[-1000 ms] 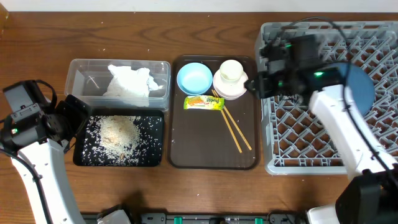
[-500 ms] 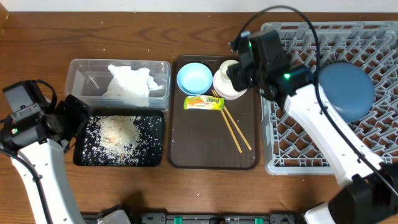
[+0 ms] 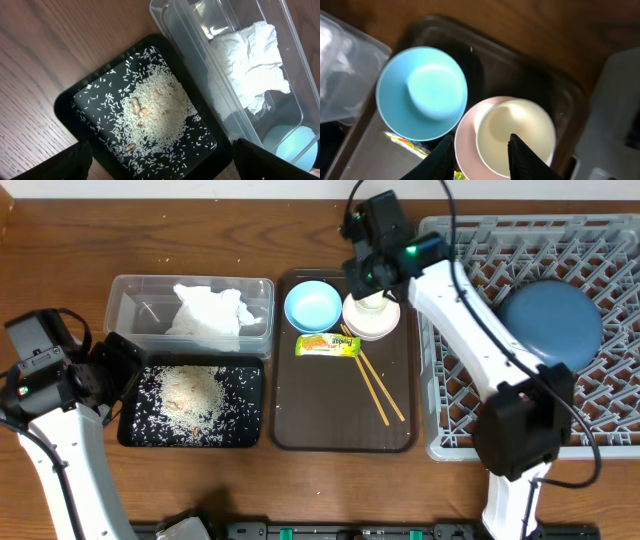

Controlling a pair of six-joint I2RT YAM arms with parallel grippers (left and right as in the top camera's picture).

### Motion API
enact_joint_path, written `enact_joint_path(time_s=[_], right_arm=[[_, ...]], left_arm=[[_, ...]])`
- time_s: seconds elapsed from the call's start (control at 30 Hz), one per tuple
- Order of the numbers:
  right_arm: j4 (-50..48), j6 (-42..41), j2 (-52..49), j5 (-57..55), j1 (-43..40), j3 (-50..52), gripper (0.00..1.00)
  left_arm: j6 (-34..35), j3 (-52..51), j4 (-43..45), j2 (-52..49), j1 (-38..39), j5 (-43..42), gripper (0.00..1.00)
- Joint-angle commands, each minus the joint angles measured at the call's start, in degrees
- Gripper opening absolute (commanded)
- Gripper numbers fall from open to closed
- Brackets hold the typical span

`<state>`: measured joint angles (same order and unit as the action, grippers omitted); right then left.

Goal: Sort waste into correct bins and load items into the dishwasher rack
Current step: 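Move the right gripper to the cream cup in the pink bowl and grasp it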

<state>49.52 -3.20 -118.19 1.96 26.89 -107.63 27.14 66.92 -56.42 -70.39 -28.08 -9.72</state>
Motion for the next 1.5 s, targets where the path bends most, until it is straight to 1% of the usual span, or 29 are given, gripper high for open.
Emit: enact_joint_path(time_s=[0.0,0.03,0.27,0.6,0.67,0.77,0.8,0.93,1.1,1.2,1.27,1.47], right_arm=[[0.07,0.52,-2.05,-1.07,0.59,-1.31,0.32],[0.04,0.52,-2.67,-1.11,0.74,-1.31,0.32],[0.24,0.50,-5.14,-1.27,1.36,-1.05,0.22],[0.57,0.74,-5.42,-1.64,2.25,2.49,0.22],[0.59,0.72,-5.60,-1.99,2.51,2.71,0.20],[0.87,0.72,-5.57,-1.97,2.49,2.75,0.10],[1.07,0.72,-5.57,-1.97,2.47,2.75,0.10],[2.32,0.72,-5.57,-2.40,2.40,2.75,0.10],[3.23,0.70,-5.57,-6.03,2.67,2.75,0.10],[3.45,0.72,-5.57,-6.03,2.64,2.75,0.06],[3.45,0.70,-5.57,-6.03,2.64,2.75,0.06],[3.91,0.70,-5.57,-6.03,2.75,2.75,0.11]], left_arm=[[-0.31,1.03,-0.09,0.00,-0.24,0.33,0.92],[-0.31,1.03,-0.11,0.00,-0.24,0.33,0.92],[-0.31,1.03,-0.11,0.00,-0.24,0.33,0.92],[-0.31,1.03,-0.11,-0.02,-0.24,0.33,0.92],[-0.31,1.03,-0.11,-0.02,-0.24,0.33,0.92],[-0.31,1.03,-0.11,-0.02,-0.24,0.33,0.92],[-0.31,1.03,-0.11,0.00,-0.24,0.33,0.92],[-0.31,1.03,-0.11,0.00,-0.24,0.33,0.92],[-0.31,1.03,-0.11,0.00,-0.24,0.33,0.92],[-0.31,1.03,-0.09,0.00,-0.26,0.33,0.92],[-0.31,1.03,-0.11,0.00,-0.24,0.33,0.92],[-0.31,1.03,-0.11,0.00,-0.24,0.33,0.92]])
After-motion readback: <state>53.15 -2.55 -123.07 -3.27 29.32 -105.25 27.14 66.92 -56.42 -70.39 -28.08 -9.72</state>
